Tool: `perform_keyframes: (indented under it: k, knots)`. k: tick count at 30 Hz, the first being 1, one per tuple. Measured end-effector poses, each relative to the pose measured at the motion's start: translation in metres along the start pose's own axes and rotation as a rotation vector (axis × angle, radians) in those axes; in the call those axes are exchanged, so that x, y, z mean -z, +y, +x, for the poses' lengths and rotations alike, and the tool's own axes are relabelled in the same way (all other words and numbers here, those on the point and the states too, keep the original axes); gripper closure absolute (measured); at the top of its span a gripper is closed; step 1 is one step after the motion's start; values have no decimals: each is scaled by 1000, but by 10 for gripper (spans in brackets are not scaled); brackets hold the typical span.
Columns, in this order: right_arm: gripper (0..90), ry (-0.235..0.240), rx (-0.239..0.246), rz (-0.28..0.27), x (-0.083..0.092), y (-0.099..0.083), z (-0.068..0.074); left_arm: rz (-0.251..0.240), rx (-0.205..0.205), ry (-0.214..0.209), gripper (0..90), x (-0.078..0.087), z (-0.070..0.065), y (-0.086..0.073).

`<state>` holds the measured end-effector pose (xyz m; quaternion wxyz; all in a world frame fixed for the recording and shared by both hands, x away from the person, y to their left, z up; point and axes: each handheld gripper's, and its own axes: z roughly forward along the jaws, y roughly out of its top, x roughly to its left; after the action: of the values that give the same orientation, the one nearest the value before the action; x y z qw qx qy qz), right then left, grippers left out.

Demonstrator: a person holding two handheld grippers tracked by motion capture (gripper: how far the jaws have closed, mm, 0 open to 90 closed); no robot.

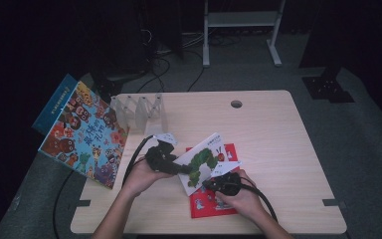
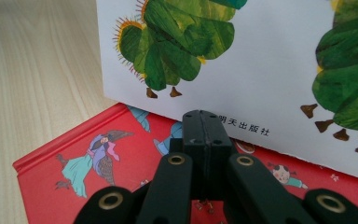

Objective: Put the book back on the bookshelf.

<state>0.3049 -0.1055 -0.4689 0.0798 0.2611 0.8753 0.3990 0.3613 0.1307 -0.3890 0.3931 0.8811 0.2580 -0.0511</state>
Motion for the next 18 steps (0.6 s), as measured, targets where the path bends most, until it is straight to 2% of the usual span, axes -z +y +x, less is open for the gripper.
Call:
perform_keyframes:
  k: [4,9,10,12,18]
  knots:
    - [892,-2,1,-4,-1,0,-1,21,-1,17,584,0,0,5]
    - [892,-3,4,-7,-1,0,-1,22,-19,25,650,0,-2,5]
    - [891,-6,9,-8,-1,0,-1,29,-22,21,687,0,-3,5]
    - [892,-6,10,-8,-1,0,-1,23,-21,22,689,-1,-4,5]
    - [885,-3,12,-12,-1,-1,-1,41,-51,40,693,-1,-10,7]
